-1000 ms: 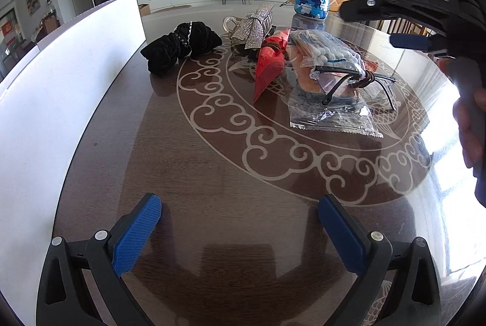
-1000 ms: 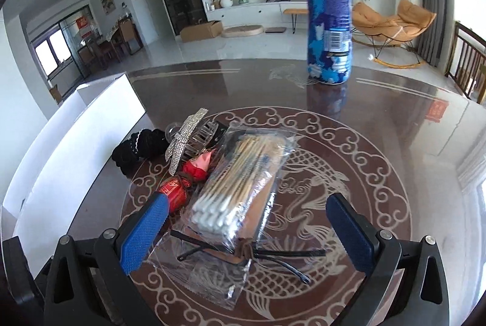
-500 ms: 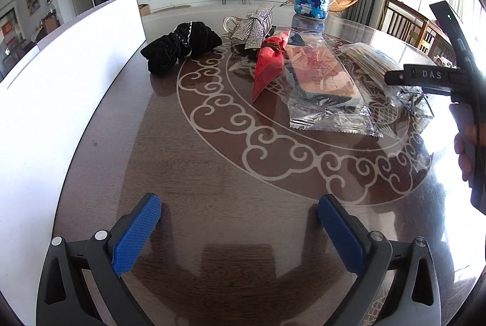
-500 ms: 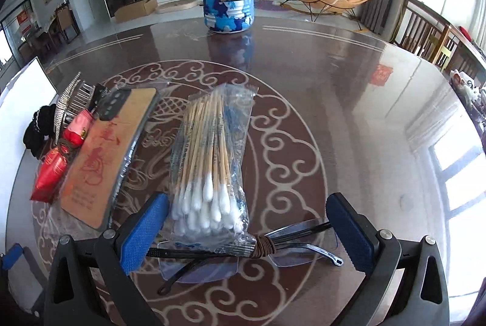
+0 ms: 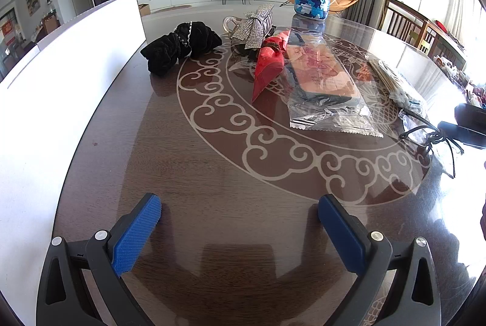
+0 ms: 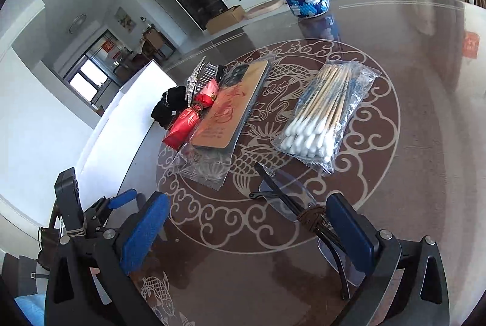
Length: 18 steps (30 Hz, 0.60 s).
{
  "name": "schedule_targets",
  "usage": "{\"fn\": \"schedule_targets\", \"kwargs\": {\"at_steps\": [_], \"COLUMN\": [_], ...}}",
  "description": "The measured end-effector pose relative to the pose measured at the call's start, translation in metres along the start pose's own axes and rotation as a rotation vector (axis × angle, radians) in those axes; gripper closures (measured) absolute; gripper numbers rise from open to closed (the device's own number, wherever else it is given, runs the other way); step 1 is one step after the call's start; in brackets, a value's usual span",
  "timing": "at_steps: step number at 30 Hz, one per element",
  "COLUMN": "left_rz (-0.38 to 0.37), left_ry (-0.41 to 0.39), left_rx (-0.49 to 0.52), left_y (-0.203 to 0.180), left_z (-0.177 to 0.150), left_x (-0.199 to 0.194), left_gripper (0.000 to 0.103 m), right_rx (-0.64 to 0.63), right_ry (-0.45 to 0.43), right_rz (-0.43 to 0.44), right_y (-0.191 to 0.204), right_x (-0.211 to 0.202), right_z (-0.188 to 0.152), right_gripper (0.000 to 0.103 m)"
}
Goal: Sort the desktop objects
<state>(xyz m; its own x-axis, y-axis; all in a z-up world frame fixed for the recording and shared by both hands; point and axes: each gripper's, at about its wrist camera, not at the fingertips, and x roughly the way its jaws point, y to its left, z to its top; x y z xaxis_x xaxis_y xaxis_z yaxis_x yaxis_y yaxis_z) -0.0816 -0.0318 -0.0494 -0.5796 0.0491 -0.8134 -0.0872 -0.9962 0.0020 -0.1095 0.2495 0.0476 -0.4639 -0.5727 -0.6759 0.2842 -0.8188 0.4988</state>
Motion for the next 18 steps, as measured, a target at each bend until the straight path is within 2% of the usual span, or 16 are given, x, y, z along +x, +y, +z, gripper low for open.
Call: {"fn": "schedule_targets", "kwargs": {"at_steps": [2,4,7,8,10,13,14,16,18], "left_rz": [0.000,0.000,0.000,0.000,0.000,0.000,0.000,0.000,0.000], "left_ry": [0.000,0.000,0.000,0.000,0.000,0.000,0.000,0.000,0.000], "left_rx": [0.000,0.000,0.000,0.000,0.000,0.000,0.000,0.000,0.000], "left_y": [0.000,0.000,0.000,0.000,0.000,0.000,0.000,0.000,0.000], "left_z": [0.000,0.000,0.000,0.000,0.000,0.000,0.000,0.000,0.000], "left_x": [0.000,0.000,0.000,0.000,0.000,0.000,0.000,0.000,0.000], "left_gripper": [0.000,0.000,0.000,0.000,0.000,0.000,0.000,0.000,0.000], "right_rx": [-0.037,-0.064,-0.057,-0.071,-0.056,-0.007,0.003,-0.014,-0.048], "right_ry": [-0.018,0.004,0.054,0.044,0.071,0.126,0.124,0.094,0.057], "right_rz": [-0.067,-0.119,-0.093,-0.095,0.001,0.197,0.232,0.234,0.153], "right_y": [0.001,-0.001,-0.007,-0.003,0.004,0.016,0.018,0.020,0.017], "right_x": [0.000,0.005,0.019,0.020,0.025,0.032,0.030,0.021,0.008], "right_z": [0.001,0.004,0.003,0.002,-0.003,-0.013,-0.015,-0.018,-0.020], "right_gripper": [0.000,0.000,0.000,0.000,0.000,0.000,0.000,0.000,0.000]}}
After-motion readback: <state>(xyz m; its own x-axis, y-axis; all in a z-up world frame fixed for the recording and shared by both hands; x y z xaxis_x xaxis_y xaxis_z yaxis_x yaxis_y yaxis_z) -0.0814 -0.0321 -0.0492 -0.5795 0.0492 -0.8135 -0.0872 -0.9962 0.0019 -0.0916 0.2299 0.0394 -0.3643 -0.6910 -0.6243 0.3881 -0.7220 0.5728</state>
